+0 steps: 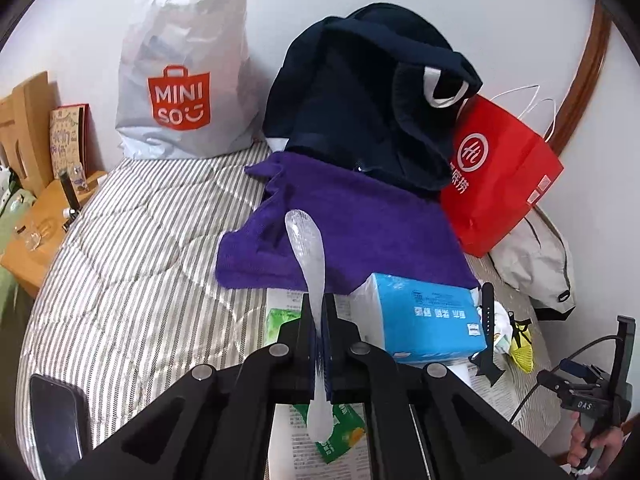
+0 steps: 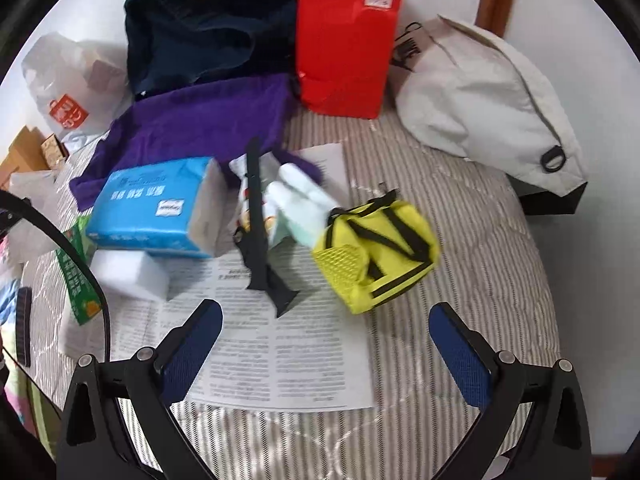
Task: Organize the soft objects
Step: 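Lift the clear plastic pouch up with the left gripper, then grasp the yellow mesh pouch with the right gripper while the left gripper holds the clear pouch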
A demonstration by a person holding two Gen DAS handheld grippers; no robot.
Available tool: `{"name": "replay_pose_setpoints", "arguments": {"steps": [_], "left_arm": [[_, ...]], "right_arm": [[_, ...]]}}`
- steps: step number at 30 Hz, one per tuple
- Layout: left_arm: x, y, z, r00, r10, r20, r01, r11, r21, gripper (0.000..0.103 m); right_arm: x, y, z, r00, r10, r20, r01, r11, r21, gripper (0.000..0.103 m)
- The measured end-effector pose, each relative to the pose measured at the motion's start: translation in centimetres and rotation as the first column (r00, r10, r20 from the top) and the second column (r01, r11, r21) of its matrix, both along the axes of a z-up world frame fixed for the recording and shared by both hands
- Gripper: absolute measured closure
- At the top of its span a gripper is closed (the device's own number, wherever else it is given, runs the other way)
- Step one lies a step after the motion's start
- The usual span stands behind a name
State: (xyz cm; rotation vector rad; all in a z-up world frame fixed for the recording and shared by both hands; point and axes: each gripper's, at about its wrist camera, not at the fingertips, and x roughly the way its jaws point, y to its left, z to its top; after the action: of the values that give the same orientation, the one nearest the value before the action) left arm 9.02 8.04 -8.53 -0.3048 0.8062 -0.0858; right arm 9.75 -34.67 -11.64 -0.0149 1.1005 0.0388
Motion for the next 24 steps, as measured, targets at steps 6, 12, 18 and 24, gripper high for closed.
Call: {"name": "replay_pose_setpoints", "arguments": {"steps": [6, 12, 18, 24], "left_arm": [[0.2, -0.3, 0.4, 1.0, -0.006, 0.006, 0.005, 1.0, 0.004, 0.1], [0.5, -0.6, 0.3, 1.0, -0.015, 0.002, 0.015, 1.0, -0.001, 0.1], [0.9, -1.0, -0.2, 1.0, -0.027, -0.015, 0.026, 1.0, -0.006, 0.1], [1.1, -1.2, -0.5, 0.999, -0.034, -0.028, 0.034, 0.999, -0.009, 0.1]], "right_arm": [[1.1, -1.7, -0.7, 0.999, -0.031, 0.006, 0.031, 0.999, 0.044, 0.001], [2.9, -2.0, -1.5, 1.0, -0.011, 0.027, 0.011, 1.0, -0.018, 0.001], [4.1, -2.5, -4.0, 1.0, 0.011, -0.026, -0.012, 0.998, -0.059, 0.001], [4.2, -1.3, -5.9, 0.997, 0.075, -0.019, -0.077, 0.988, -0.134, 0.044]]}}
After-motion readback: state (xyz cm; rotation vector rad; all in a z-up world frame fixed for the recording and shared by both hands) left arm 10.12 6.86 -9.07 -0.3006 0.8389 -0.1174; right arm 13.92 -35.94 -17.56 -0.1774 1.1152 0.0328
